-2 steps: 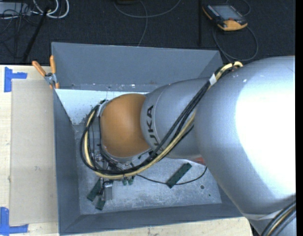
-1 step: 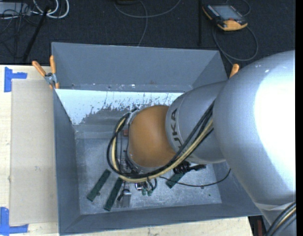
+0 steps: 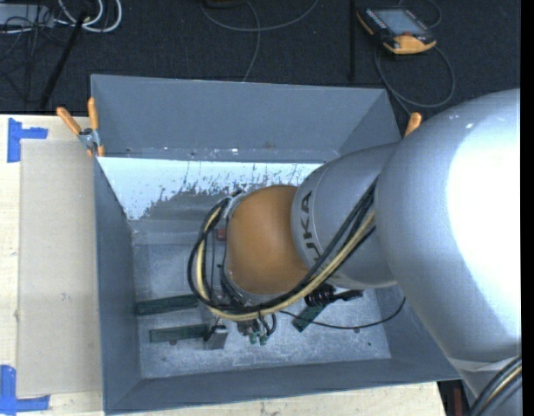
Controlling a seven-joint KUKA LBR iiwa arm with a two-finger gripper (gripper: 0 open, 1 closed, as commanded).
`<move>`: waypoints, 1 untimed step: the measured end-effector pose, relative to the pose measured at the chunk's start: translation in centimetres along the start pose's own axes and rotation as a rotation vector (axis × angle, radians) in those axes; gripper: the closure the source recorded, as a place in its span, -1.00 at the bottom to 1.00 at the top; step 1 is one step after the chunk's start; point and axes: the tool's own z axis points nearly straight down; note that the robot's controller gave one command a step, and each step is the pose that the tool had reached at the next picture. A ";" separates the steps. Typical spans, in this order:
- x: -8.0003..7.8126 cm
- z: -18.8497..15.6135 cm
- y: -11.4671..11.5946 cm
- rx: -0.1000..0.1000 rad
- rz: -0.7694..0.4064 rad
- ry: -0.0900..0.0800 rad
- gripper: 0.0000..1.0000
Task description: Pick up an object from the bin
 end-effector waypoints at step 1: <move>-0.4 -14.2 -1.8 -0.001 -0.113 -0.011 1.00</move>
Offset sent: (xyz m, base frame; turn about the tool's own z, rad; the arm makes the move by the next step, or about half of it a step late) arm 0.0025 -0.0176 0.1385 -0.1135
